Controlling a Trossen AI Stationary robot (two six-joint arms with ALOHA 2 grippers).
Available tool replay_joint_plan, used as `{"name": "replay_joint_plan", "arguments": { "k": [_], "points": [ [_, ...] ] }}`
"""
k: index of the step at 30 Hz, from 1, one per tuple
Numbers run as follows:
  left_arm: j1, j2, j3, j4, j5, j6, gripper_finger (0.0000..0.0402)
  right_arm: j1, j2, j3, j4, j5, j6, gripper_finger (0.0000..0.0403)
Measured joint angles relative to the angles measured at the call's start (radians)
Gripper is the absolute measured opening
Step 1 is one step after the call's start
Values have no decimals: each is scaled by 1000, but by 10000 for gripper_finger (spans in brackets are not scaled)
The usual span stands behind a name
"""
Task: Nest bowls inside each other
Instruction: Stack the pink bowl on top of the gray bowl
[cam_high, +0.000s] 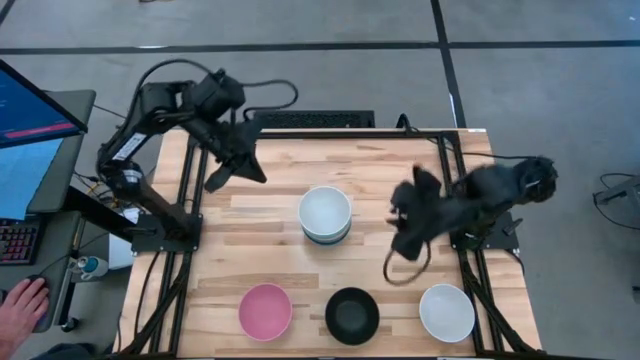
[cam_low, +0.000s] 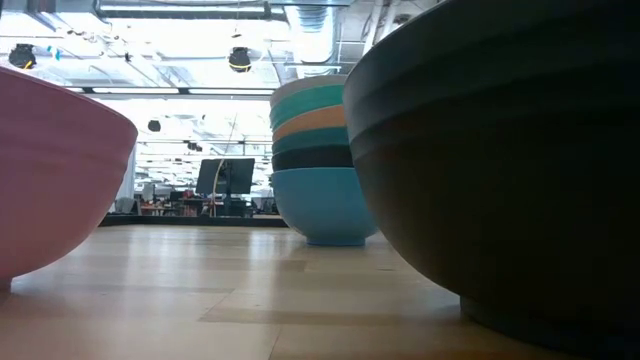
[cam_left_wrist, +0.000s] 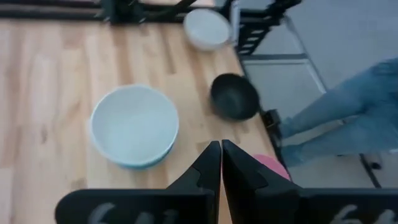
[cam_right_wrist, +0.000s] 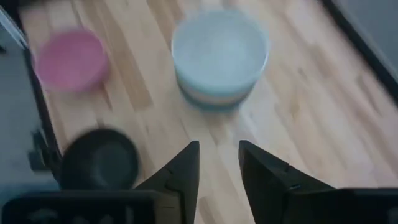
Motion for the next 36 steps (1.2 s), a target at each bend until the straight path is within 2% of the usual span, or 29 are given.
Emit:
{"name": "replay_joint_plan", "arguments": {
  "k": [4, 8, 13, 16, 19, 26, 32, 36],
  "points": [
    [-108, -20, -14, 9, -151, -123, 5, 73, -4, -155, -1, -5, 96, 128],
    [-217, -11, -15, 28, -257, -253, 5, 127, 21, -246, 3, -6, 149, 127],
    [-375, 27, -16, 114, -424, -362, 5, 187, 50, -271, 55, 5, 162, 127],
    [-458, 66, -16, 125, -530, -393, 5, 232, 54, -273, 137, 63, 158, 127],
    [-521, 101, -47, 117, -562, -432, 5, 279, 50, -273, 202, 137, 157, 127],
    [-610, 62, -326, 142, -582, -616, 5, 361, 49, -273, 227, 205, 220, 127],
    [-649, -49, -611, 366, -589, -720, 5, 394, 49, -273, 285, 207, 259, 127],
    [-661, -140, -822, 566, -558, -790, 5, 399, 49, -273, 359, 214, 259, 127]
  ]
}}
